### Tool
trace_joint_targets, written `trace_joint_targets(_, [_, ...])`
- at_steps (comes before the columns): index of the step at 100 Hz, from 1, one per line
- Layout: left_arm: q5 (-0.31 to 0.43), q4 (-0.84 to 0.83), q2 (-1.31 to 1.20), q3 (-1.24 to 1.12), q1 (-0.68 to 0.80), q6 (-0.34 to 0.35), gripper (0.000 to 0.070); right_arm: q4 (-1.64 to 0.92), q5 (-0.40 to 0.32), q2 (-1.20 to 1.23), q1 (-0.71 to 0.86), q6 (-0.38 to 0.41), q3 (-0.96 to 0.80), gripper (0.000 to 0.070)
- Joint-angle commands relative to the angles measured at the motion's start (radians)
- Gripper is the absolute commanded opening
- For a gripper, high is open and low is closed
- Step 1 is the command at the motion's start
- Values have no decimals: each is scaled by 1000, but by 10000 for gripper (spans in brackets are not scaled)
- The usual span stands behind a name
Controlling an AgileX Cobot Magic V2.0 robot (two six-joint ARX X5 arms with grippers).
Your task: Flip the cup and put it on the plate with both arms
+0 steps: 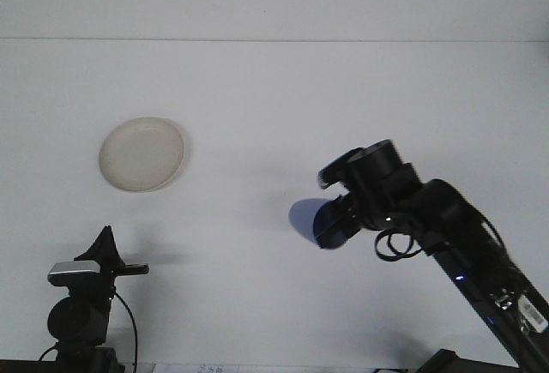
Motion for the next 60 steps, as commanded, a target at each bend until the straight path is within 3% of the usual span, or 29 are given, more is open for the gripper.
trace_joint_targets(1, [-1, 10, -1, -19, 2, -4, 12, -31, 16, 59, 75, 17, 21, 0])
trace_joint_targets(27, [-1, 10, -1, -19, 2, -4, 13, -66, 47, 257, 249, 13, 23, 0])
trace_joint_targets(60, [-1, 10, -1, -19, 2, -4, 12, -69, 45, 392, 270, -16, 23, 0])
